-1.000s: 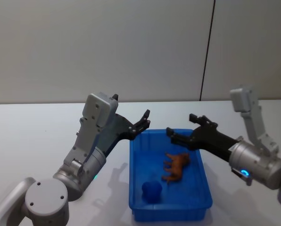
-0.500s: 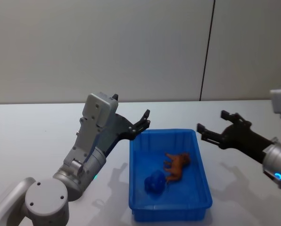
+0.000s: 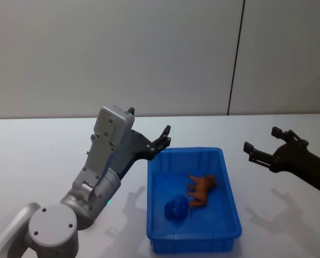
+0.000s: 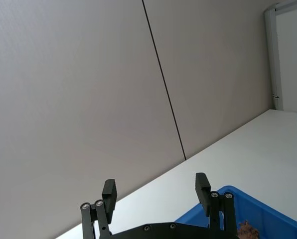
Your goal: Pick up the two dolls from the table and place them into the box.
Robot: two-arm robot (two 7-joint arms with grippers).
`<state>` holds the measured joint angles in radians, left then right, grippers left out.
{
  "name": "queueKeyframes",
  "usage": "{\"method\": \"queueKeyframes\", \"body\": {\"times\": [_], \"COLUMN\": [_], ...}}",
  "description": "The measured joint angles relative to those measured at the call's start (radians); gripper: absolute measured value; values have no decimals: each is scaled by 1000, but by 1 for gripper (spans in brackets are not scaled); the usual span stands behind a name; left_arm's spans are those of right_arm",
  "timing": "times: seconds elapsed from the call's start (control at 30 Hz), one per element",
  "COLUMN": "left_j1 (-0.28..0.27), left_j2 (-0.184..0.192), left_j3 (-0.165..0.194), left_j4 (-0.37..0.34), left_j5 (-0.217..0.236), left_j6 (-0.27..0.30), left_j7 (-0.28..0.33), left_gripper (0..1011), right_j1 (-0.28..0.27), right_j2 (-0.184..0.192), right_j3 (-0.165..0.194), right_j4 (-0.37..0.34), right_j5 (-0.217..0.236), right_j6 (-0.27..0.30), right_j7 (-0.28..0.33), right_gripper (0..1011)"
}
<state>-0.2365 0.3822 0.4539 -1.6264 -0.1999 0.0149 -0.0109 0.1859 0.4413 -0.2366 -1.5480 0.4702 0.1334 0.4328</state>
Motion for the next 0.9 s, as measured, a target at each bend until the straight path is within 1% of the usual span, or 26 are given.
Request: {"method": "queueKeyframes", "body": {"times": [0.2,0.47,0.7,0.9], "left_j1": [9,47,108,156], "left_j2": [8,40,82,111], "left_j3": [-2,-11,-21,-27], "left_j4": [-14,-66,-125,-159], "left_j5": [4,-2,-42,-80], "left_j6": [20,93,163,192], "left_j7": [8,47,112,159], "left_gripper": [1001,1001,1001,1001], "right_j1": [-7,-14,-17,-18], "right_j2": [10,20,24,26], "right_j3": [6,12,14,16], "right_j4": [-6,-12,-14,-16], "right_j5": [5,10,12,13], "right_j6": [-1,-3,-3,-4], "right_j7": [0,-1,-1,-1], "right_gripper": [1001,1001,1001,1001]}}
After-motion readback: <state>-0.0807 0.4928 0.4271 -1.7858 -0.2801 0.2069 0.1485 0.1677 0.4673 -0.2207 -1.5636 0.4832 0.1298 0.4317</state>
